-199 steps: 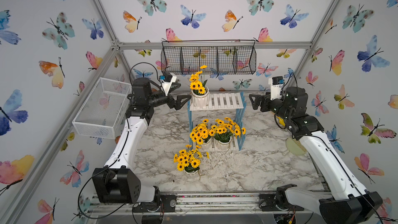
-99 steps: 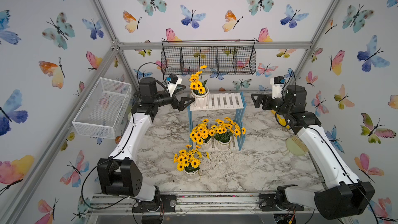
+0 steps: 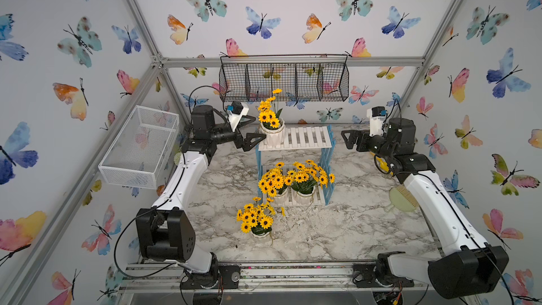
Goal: Take the sunflower pots off the shelves
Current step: Pick up the sunflower pot from the shelf.
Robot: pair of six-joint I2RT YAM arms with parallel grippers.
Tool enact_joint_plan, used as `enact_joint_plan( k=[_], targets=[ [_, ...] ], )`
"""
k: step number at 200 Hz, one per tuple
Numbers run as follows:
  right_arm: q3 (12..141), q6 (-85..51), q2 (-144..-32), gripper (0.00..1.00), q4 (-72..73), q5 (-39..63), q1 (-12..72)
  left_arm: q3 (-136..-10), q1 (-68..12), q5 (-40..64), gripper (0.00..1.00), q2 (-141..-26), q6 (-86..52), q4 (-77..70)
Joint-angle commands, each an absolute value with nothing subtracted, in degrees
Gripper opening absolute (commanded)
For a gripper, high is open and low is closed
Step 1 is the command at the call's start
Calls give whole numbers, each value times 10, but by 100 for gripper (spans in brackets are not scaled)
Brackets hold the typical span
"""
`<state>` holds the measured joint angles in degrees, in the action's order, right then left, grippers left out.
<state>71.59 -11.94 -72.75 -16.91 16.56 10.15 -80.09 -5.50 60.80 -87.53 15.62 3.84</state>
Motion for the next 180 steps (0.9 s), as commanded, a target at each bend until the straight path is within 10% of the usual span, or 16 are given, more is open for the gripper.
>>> enact_joint_plan(
  k=[1, 180],
  targets=[
    [711, -114, -725, 99, -151, 180, 98, -817, -60, 634, 98, -880, 151, 19],
    [698, -118, -740, 99, -137, 202, 98, -824, -96, 646, 98, -926, 115, -49]
  ],
)
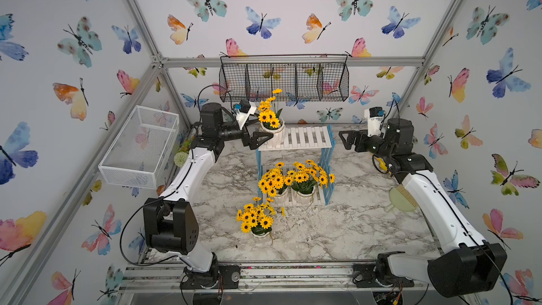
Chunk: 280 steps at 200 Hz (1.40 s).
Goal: Take the sunflower pots off the shelves
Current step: Pick up the sunflower pot from the shelf.
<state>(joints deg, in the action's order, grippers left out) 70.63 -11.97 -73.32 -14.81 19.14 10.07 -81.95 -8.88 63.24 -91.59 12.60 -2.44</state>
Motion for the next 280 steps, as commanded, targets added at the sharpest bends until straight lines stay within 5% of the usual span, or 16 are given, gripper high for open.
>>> enact_joint_plan(
  k=[1, 280],
  targets=[
    [698, -118, -739, 99, -137, 203, 98, -824, -97, 646, 98, -926, 115, -49],
    [683, -123, -753, 99, -119, 235, 98, -838, -125, 638, 98, -983, 49, -124]
  ],
)
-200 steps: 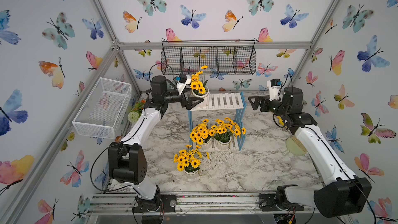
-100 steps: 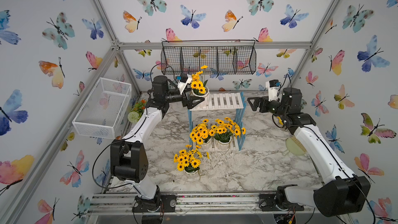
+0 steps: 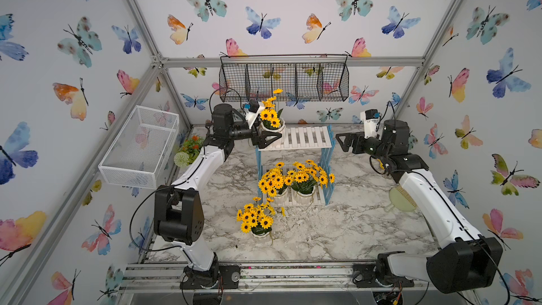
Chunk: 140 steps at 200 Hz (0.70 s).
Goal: Take the sunflower pots off the shelves
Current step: Pick up the sunflower pot from the shelf.
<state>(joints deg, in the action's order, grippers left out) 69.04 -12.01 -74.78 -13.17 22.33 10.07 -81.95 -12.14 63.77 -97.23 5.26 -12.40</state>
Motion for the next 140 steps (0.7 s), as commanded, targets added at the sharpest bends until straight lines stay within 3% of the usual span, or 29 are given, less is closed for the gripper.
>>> enact_joint_plan(
  k=[1, 49, 140],
  targets=[
    [684, -123, -753, 99, -118, 235, 98, -838, -125, 636, 98, -983, 50, -123],
    [682, -124, -756, 99, -116, 240, 98, -835, -125, 621, 100, -981, 56, -120],
    [680, -125, -756, 99, -114, 244, 98, -831, -129, 611, 84, -983, 60, -119]
  ],
)
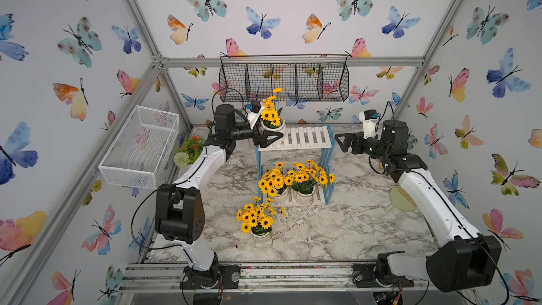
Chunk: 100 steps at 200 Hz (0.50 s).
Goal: Take the sunflower pots off the shelves
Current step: Pick up the sunflower pot from the shelf.
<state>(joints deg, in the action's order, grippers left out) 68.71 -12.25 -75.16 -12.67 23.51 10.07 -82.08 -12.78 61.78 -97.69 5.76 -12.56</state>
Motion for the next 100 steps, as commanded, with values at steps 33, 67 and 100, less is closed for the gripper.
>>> enact_joint_plan(
  k=[33, 67, 100],
  targets=[
    [677, -125, -755, 99, -112, 244, 98, -827, -129, 619, 71, -979, 67, -118],
    [674, -125, -752, 99, -111, 244, 98, -818, -131, 621, 11, -970, 74, -122],
    [673, -124, -749, 99, -110, 245, 98, -811, -133, 612, 0, -970, 63, -138]
  ],
)
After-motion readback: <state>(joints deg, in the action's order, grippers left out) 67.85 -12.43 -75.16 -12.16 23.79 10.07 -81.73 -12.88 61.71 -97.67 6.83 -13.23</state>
